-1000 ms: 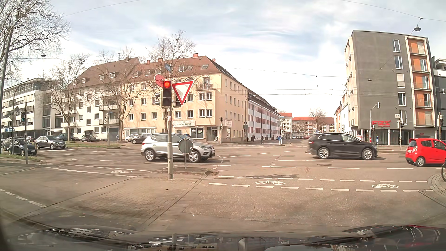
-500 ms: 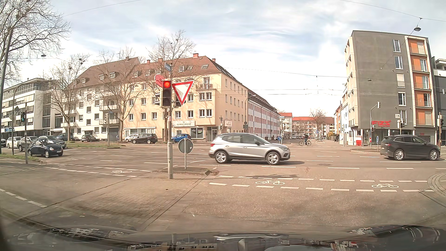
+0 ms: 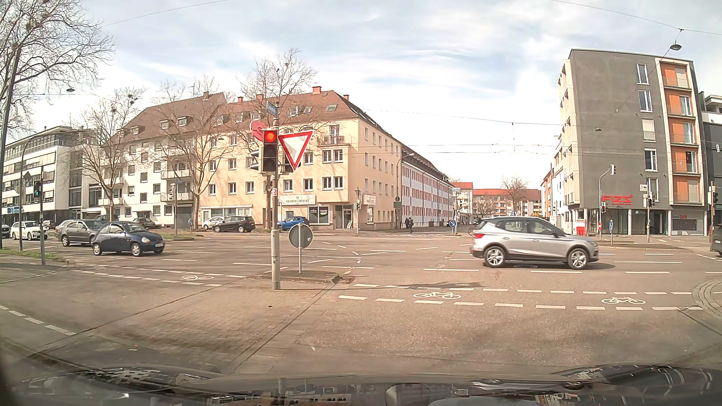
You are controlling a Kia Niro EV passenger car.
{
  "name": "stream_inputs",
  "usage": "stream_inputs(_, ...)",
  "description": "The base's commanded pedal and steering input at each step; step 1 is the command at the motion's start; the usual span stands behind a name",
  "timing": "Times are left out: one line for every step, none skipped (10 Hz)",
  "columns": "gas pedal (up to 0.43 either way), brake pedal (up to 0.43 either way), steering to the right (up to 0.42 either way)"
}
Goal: Follow the waypoints while adhering to traffic rules and regulations
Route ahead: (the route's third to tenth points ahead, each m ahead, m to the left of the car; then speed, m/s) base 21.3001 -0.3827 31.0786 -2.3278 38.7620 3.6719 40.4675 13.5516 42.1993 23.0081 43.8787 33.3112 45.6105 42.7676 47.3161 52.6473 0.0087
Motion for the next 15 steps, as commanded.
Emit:
stream_inputs(0.0, 0.287, 0.02)
stream_inputs(0.0, 0.287, 0.02)
stream_inputs(0.0, 0.287, 0.02)
stream_inputs(0.0, 0.28, 0.02)
stream_inputs(0.0, 0.28, 0.02)
stream_inputs(0.0, 0.287, 0.02)
stream_inputs(0.0, 0.28, 0.02)
stream_inputs(0.0, 0.287, 0.02)
stream_inputs(0.0, 0.287, 0.02)
stream_inputs(0.0, 0.287, 0.02)
stream_inputs(0.0, 0.287, 0.02)
stream_inputs(0.0, 0.287, 0.02)
stream_inputs(0.0, 0.287, 0.02)
stream_inputs(0.0, 0.287, 0.02)
stream_inputs(0.0, 0.287, 0.02)
